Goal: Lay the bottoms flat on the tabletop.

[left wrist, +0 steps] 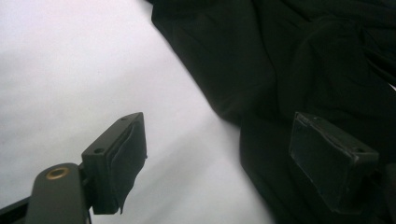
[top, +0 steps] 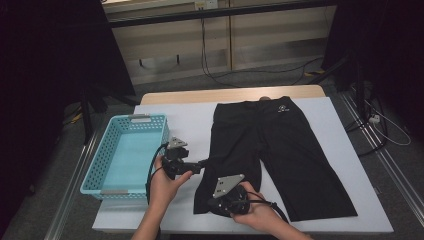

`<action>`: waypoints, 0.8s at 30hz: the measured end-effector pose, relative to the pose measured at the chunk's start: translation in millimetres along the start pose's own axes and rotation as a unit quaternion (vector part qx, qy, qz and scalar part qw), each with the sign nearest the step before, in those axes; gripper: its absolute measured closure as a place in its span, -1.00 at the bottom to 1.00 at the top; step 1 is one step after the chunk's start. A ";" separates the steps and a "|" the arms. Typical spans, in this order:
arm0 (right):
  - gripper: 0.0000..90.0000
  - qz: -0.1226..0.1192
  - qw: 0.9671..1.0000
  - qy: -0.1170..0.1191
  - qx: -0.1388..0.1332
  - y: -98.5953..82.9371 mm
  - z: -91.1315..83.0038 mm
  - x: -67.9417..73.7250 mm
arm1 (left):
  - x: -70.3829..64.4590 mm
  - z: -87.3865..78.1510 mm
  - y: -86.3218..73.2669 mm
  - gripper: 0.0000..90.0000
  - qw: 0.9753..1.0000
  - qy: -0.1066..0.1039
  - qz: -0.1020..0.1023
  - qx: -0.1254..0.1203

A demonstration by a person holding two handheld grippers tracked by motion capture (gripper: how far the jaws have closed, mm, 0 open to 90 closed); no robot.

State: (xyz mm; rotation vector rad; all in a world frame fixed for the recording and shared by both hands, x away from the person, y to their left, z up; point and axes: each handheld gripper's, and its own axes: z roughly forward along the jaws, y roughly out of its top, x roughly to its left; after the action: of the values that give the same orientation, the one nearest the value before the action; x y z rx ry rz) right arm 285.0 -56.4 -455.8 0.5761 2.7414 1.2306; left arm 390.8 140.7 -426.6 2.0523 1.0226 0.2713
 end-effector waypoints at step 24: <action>0.11 0.038 0.997 -0.060 -0.035 -12.4 -34.4 -20.4 | -19.6 20.7 -16.2 0.05 0.997 -0.027 0.017 0.065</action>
State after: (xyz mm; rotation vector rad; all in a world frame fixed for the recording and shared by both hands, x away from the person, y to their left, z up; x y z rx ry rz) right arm 292.4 -95.6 -443.3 0.7294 2.5889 1.2580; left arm 379.2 119.9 -449.2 2.1843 0.9966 0.1700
